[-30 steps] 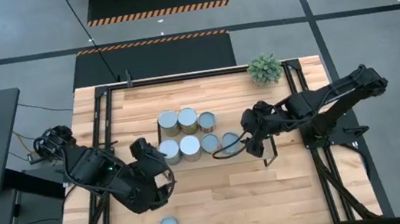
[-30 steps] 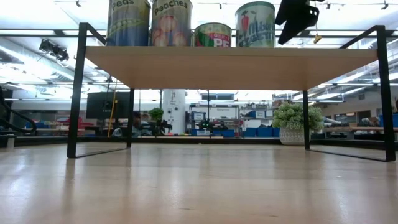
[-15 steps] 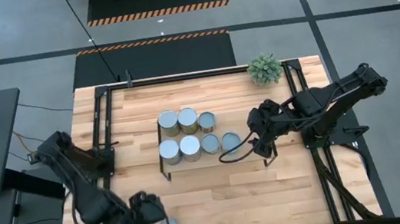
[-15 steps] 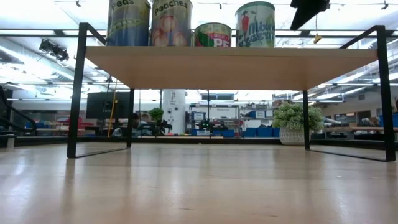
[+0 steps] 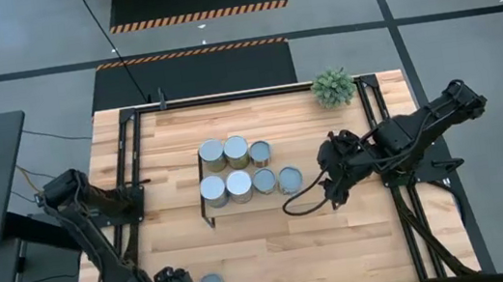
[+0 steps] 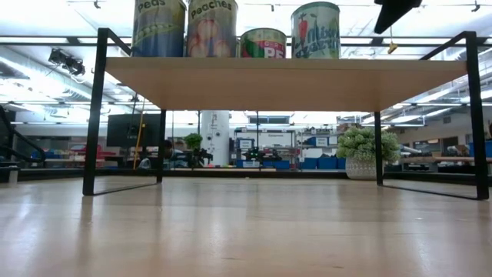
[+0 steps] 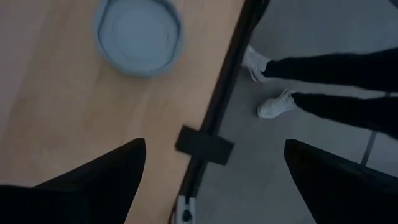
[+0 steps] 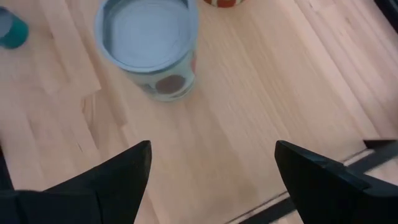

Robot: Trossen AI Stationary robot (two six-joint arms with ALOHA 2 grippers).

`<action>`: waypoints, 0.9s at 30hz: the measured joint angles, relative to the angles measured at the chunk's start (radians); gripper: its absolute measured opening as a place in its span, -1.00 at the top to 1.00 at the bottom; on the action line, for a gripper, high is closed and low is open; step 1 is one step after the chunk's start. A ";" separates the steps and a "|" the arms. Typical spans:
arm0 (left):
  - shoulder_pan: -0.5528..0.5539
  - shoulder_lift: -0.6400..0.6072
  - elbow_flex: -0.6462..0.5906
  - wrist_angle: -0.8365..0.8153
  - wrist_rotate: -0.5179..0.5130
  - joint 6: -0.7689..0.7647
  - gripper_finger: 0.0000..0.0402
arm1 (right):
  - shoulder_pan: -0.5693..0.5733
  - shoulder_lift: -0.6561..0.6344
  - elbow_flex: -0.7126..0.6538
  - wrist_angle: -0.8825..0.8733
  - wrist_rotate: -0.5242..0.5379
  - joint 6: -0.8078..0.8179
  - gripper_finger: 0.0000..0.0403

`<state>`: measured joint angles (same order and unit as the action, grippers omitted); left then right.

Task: Pick and place cans onto a shelf
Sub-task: Put the canned tuna on the shelf

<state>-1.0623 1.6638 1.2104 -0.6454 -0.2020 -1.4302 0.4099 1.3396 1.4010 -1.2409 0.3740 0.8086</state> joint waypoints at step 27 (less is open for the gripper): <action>0.060 0.192 -0.044 0.072 -0.142 0.260 -0.94 | 0.035 0.000 0.000 -0.080 -0.009 0.029 -0.73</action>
<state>-1.0027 1.8556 1.1667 -0.5733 -0.3443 -1.1702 0.4449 1.3392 1.4010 -1.3209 0.3649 0.8374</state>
